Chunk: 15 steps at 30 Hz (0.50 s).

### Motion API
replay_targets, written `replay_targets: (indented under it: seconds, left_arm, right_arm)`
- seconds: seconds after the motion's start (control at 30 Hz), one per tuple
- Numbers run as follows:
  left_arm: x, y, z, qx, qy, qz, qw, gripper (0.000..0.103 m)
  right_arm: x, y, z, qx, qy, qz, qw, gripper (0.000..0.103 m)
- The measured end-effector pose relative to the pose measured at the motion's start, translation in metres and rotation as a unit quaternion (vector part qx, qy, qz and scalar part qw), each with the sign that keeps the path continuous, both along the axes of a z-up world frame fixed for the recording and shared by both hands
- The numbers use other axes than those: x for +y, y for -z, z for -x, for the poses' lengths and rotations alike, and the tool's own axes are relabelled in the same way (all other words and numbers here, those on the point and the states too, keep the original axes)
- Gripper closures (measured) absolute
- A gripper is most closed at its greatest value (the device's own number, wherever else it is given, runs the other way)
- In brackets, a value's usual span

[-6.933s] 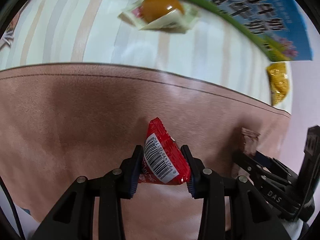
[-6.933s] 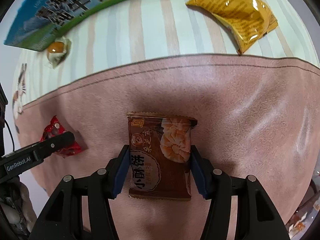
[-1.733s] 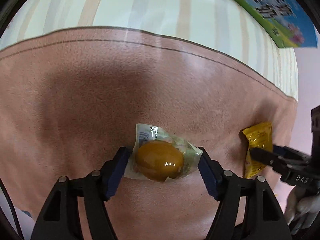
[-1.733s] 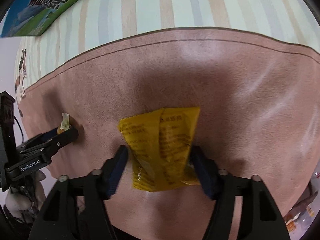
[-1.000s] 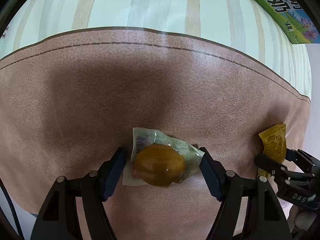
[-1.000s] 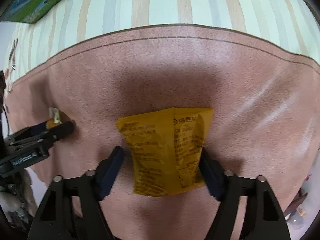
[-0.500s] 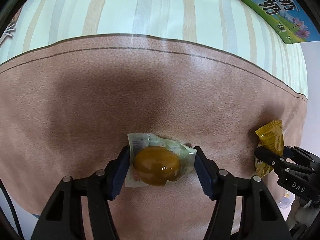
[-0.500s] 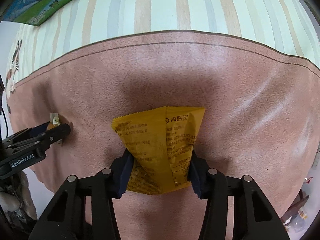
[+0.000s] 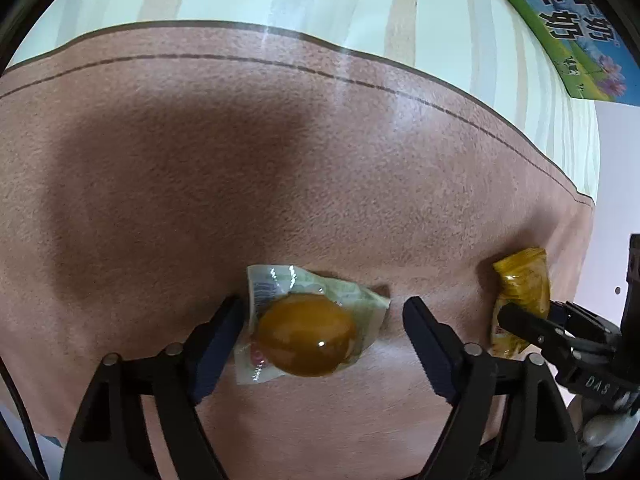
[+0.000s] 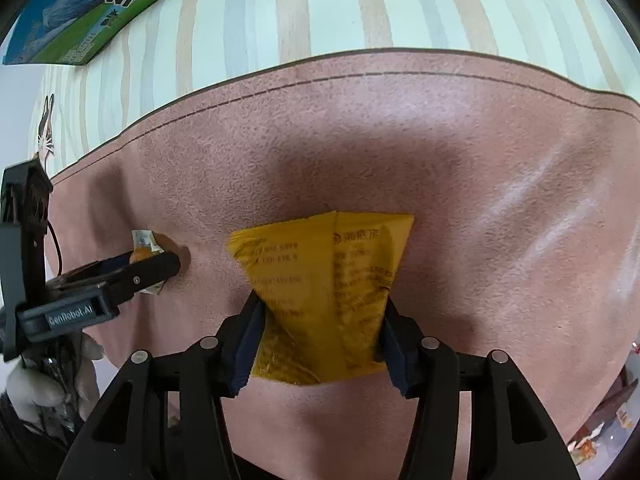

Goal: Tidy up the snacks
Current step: 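Lift the yellow bag and egg-yolk packet off the blanket toward the box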

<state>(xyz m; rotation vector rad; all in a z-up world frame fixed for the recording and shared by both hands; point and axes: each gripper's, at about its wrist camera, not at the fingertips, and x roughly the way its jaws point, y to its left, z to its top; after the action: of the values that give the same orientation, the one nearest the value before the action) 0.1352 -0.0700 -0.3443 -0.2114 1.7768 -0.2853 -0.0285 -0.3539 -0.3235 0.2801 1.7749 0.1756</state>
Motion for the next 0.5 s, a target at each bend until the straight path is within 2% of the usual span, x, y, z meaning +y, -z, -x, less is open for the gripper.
replay_targets:
  seconds: [0.03, 0.1, 0.23, 0.33, 0.4, 0.47, 0.5]
  left_arm:
    - [-0.002, 0.001, 0.000, 0.002, 0.000, 0.001, 1.0000, 0.016]
    - [-0.006, 0.004, -0.001, 0.001, -0.002, 0.015, 0.9999, 0.001]
    - [-0.021, 0.009, 0.003, -0.012, 0.014, -0.007, 0.9998, 0.000]
    - [-0.026, 0.004, 0.007, -0.025, 0.002, -0.026, 0.9993, 0.001]
    - [-0.026, 0.000, 0.011, -0.038, 0.006, -0.046, 0.9982, 0.013]
    - [-0.027, -0.008, 0.017, -0.052, 0.016, -0.071, 0.9960, 0.035]
    - [-0.026, -0.011, 0.019, -0.059, 0.020, -0.080, 0.9949, 0.040]
  right_arm:
    - [-0.002, -0.001, -0.001, -0.003, -0.004, 0.002, 1.000, 0.046]
    - [-0.004, -0.005, -0.001, -0.006, -0.012, 0.009, 1.000, 0.045]
    - [-0.003, -0.001, -0.001, 0.003, -0.013, 0.014, 1.000, 0.041]
    - [0.000, 0.002, 0.000, 0.003, -0.021, 0.026, 0.999, 0.041]
    - [0.003, 0.000, -0.001, -0.003, -0.028, 0.034, 0.999, 0.041]
    - [0.004, -0.001, 0.000, -0.009, -0.034, 0.043, 0.998, 0.041]
    - [0.004, -0.002, 0.001, -0.012, -0.036, 0.046, 0.998, 0.042]
